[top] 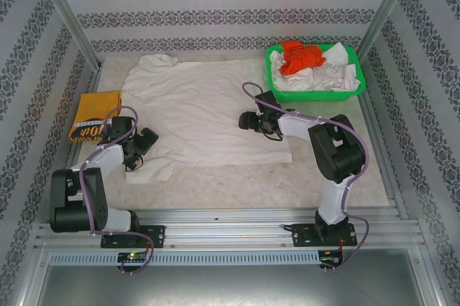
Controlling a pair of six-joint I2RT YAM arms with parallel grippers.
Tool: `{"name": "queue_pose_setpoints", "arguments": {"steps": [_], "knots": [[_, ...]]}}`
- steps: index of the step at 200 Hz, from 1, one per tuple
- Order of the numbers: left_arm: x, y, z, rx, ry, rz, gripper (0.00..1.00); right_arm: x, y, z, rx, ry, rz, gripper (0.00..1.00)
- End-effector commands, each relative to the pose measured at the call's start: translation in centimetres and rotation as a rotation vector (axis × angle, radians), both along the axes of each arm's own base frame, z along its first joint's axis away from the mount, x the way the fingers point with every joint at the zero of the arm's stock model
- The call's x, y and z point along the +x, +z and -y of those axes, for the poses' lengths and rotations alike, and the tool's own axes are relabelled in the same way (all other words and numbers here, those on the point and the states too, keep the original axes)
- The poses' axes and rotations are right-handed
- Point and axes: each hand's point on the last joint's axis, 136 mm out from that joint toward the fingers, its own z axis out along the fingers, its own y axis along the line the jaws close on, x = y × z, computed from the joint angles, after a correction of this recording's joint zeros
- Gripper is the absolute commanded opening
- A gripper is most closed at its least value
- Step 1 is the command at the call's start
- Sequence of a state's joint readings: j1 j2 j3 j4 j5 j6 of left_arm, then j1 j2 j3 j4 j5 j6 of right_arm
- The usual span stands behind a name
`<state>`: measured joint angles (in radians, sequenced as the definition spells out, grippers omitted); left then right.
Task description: Fold and stack the t-shirts
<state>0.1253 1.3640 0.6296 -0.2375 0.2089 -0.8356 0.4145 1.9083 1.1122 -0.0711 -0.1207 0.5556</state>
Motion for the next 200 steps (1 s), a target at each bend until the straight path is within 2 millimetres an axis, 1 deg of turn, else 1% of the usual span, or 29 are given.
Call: {"name": "queue_pose_setpoints", "arguments": {"steps": [1, 13, 31, 42, 55, 71, 83, 101, 111, 123, 138, 153, 168, 181, 200], "knots": [[-0.8, 1.1, -0.2, 0.023, 0.004, 0.009, 1.00, -0.6, -0.2, 0.4, 0.014, -0.008, -0.007, 0.75], [-0.9, 2.9, -0.8, 0.072, -0.006, 0.031, 1.00, -0.6, 1.1, 0.0, 0.021, 0.022, 0.027, 0.75], [-2.0, 5.4, -1.7, 0.134, 0.013, 0.040, 1.00, -0.8, 3.2, -1.1, 0.036, 0.082, 0.074, 0.76], [-3.3, 6.1, -1.9, 0.146, 0.029, 0.019, 1.00, -1.0, 4.2, -1.9, 0.045, 0.122, 0.106, 0.77], [-4.8, 6.4, -1.7, 0.137, 0.040, -0.015, 1.00, -1.4, 5.3, -2.9, 0.056, 0.165, 0.136, 0.77], [-6.6, 6.1, -1.7, 0.140, 0.047, -0.050, 1.00, -1.8, 6.2, -4.1, 0.067, 0.205, 0.163, 0.77], [-7.8, 5.6, -2.3, 0.155, 0.095, -0.070, 1.00, -2.0, 6.5, -4.6, 0.074, 0.216, 0.169, 0.77], [-9.2, 4.5, -3.4, 0.146, 0.170, -0.108, 0.87, -2.1, 6.7, -5.1, 0.097, 0.217, 0.169, 0.77], [-9.5, 4.1, -3.9, 0.131, 0.192, -0.123, 0.84, -2.2, 6.5, -5.1, 0.101, 0.215, 0.165, 0.77], [-9.7, 3.7, -4.5, 0.122, 0.201, -0.135, 0.78, -2.3, 6.3, -5.1, 0.103, 0.219, 0.160, 0.77], [-9.4, 3.7, -5.3, 0.120, 0.195, -0.140, 0.71, -2.4, 6.0, -5.0, 0.101, 0.219, 0.152, 0.77], [-9.2, 3.7, -5.9, 0.123, 0.177, -0.152, 0.68, -2.5, 5.8, -4.8, 0.099, 0.220, 0.146, 0.77], [-9.2, 2.9, -5.6, 0.074, 0.164, -0.185, 0.65, -2.5, 5.6, -4.7, 0.099, 0.213, 0.144, 0.77], [-9.3, 1.7, -4.6, 0.011, 0.157, -0.209, 0.64, -2.4, 5.4, -4.4, 0.101, 0.203, 0.142, 0.77], [-9.5, 0.5, -3.2, -0.079, 0.164, -0.219, 0.57, -2.0, 5.1, -4.1, 0.115, 0.185, 0.134, 0.77]]}}
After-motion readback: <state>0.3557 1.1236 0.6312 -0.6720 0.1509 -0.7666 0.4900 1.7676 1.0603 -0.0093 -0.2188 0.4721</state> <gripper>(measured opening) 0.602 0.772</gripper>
